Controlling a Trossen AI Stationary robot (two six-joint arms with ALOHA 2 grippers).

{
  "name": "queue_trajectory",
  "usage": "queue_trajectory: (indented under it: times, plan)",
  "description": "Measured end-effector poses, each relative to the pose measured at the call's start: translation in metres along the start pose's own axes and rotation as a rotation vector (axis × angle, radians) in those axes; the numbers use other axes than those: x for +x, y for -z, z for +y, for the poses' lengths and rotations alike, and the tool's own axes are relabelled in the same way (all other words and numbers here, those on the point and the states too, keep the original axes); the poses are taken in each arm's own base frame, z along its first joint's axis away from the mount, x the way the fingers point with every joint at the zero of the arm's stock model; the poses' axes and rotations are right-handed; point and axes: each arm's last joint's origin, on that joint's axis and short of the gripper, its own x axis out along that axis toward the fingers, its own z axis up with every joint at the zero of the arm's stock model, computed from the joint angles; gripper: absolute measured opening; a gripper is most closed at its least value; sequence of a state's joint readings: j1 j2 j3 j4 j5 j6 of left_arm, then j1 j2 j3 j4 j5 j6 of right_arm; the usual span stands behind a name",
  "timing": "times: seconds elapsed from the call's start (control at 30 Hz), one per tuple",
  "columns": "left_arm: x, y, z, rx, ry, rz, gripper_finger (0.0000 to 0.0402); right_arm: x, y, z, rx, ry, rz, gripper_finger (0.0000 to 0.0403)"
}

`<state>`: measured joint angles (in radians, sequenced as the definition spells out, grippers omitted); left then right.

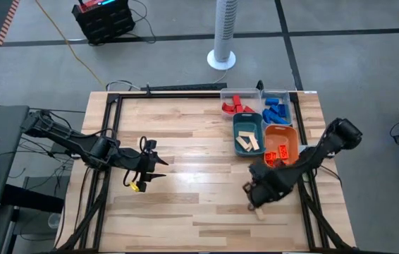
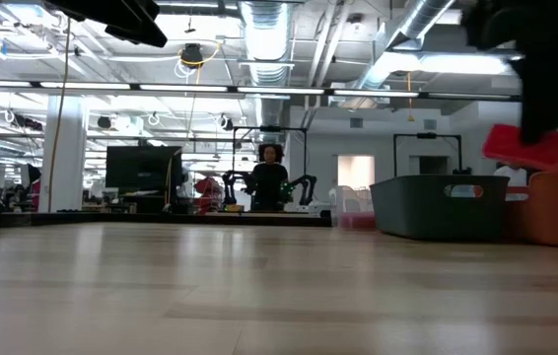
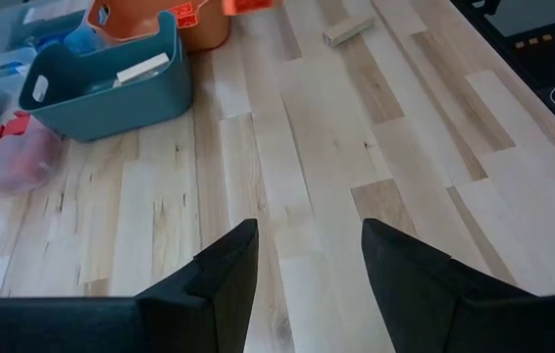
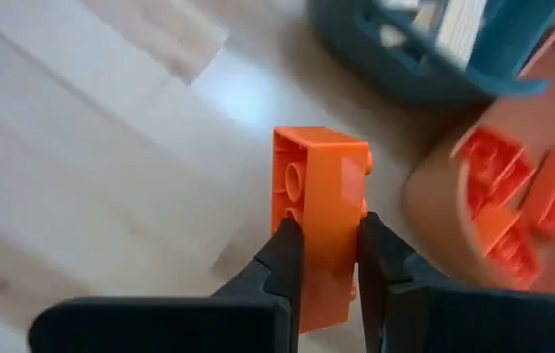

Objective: Sort blocks
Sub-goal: Put the 8 stud orange game piece into the orange bin, then put the brown block into the blue bin

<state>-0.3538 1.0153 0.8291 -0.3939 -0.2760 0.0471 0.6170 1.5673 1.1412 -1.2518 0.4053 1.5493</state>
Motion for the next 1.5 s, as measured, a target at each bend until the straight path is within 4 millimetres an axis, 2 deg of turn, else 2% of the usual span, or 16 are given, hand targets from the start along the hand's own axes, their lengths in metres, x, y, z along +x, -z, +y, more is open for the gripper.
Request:
queue_trajectory:
  times: [0.33, 0.53, 0.67, 0.87, 1.27, 1.5]
  plan:
    - [0.0, 0.002, 0.0, 0.003, 0.001, 0.016, 0.0179, 0.009, -0.051, -0.026, -0.047, 0.117, -0.024, 0.0062]
    - [0.0, 0.002, 0.0, -0.002, 0.001, 0.019, 0.0179, 0.012, -0.065, -0.053, 0.0, 0.351, 0.039, 0.0062]
    - [0.0, 0.003, 0.0, -0.02, 0.001, 0.03, 0.0179, 0.017, -0.07, -0.056, 0.058, 0.343, 0.174, 0.0062]
    - [0.0, 0.005, 0.0, -0.039, 0.001, 0.053, 0.0179, 0.023, -0.072, -0.056, 0.011, 0.347, 0.282, 0.0075]
    - [0.0, 0.006, 0.0, -0.031, 0.001, 0.063, 0.0179, 0.018, -0.062, -0.051, -0.032, 0.323, 0.279, 0.0186]
    - [0.0, 0.006, 0.0, -0.032, 0.001, 0.063, 0.0179, -0.002, -0.036, -0.015, -0.132, 0.019, 0.182, 0.0198]
